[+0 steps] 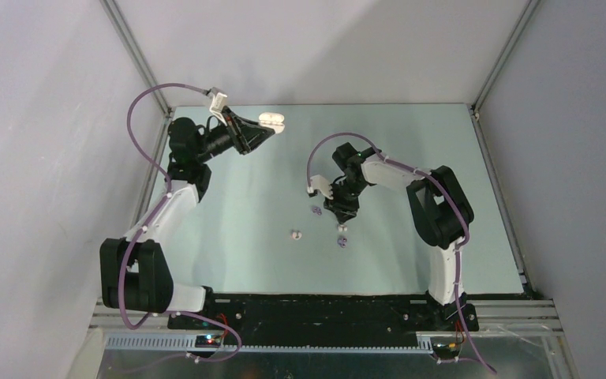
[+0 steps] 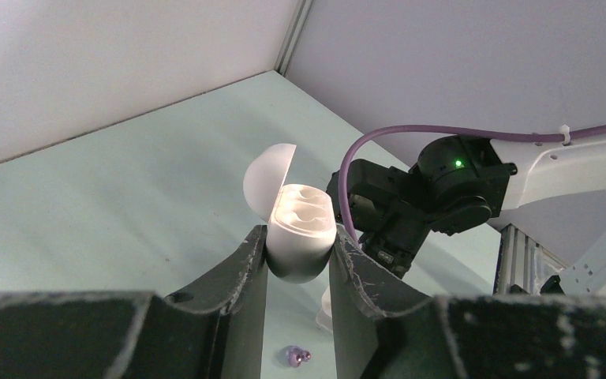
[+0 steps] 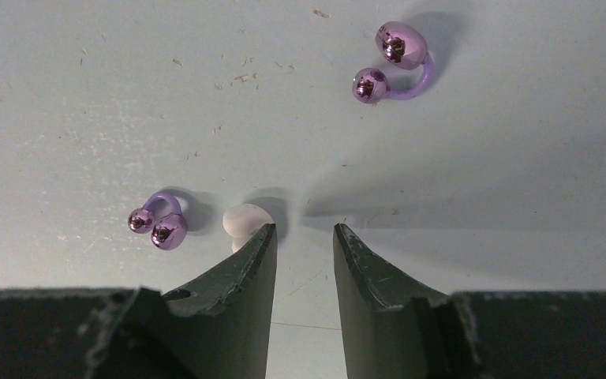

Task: Insert the wireless bluetooth earbuds into the charging case
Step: Pick up the right earbud from the center of the board.

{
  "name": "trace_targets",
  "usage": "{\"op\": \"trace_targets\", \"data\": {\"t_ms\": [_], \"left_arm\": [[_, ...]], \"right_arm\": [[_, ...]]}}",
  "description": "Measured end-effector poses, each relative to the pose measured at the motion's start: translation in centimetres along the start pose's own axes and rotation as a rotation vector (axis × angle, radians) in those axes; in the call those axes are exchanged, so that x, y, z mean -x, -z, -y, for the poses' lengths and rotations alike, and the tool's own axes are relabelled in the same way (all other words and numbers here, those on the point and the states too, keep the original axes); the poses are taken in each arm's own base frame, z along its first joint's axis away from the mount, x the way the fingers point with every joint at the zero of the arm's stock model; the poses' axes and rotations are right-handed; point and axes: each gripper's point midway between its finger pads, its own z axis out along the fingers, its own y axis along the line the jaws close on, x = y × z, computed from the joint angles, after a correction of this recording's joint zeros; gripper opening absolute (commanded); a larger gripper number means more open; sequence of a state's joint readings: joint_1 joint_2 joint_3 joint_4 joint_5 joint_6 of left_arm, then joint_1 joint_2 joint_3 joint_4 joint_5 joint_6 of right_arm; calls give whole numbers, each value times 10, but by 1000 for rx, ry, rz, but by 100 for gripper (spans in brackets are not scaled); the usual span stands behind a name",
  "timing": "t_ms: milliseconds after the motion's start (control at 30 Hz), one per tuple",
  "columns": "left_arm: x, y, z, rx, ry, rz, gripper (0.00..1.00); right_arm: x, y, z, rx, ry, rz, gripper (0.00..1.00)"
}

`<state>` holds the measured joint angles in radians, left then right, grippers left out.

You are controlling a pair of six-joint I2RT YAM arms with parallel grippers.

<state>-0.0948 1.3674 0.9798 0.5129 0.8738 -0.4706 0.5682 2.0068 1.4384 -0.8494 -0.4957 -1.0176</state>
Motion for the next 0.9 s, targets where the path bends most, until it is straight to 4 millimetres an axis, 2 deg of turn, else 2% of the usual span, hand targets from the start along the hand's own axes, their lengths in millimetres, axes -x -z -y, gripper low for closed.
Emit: {"op": "trace_targets", "data": {"t_ms": [533,900], "left_arm": [[-1,0,0,1,4,-4,0],[-1,0,-1,1,-2,-4,0]], "right_arm": [[0,-2,-13,54,-1,4,37],[1,-3,-17,61,11,2,29]]}}
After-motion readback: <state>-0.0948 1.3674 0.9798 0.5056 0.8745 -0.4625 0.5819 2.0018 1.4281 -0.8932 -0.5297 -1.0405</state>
